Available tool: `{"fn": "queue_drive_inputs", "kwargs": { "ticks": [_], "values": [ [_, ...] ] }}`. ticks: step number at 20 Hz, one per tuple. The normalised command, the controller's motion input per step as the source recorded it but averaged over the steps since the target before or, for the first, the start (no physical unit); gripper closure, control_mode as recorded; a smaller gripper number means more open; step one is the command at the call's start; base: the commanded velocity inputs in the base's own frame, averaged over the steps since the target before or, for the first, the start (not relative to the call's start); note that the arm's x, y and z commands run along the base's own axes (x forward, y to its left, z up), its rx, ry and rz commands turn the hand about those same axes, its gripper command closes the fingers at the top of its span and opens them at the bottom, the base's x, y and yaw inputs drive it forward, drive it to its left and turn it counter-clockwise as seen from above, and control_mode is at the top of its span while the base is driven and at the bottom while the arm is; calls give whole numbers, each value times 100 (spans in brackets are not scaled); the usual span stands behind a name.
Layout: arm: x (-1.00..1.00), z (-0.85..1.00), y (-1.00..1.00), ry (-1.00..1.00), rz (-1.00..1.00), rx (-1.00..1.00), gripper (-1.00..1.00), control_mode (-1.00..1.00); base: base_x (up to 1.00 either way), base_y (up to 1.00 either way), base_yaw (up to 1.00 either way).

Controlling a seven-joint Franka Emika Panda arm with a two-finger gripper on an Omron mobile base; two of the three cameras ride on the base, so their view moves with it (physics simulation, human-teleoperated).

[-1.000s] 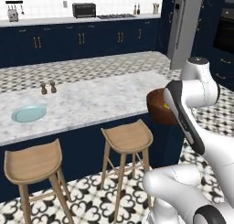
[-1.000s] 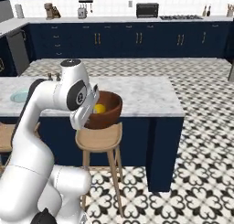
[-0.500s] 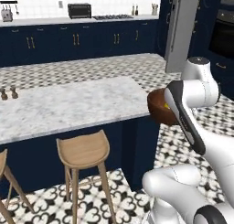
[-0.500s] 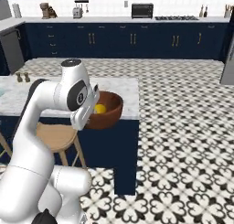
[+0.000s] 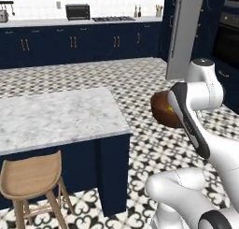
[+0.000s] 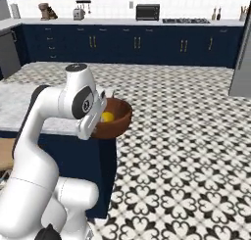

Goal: Pick the chicken drumstick and lemon from their plates and place them in the bowl. Then put the bowl in the fridge.

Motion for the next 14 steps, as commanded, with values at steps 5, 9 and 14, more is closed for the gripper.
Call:
{"fn": "queue_drive_inputs", "kwargs": {
  "ticks": [5, 9, 14],
  "values": [
    [0, 0, 0, 0, 0, 0, 100, 100, 75, -100, 12],
    [0, 0, 0, 0, 0, 0, 100, 100, 100, -100, 13],
    [0, 0, 0, 0, 0, 0, 100, 100, 100, -97, 13]
  ]
}}
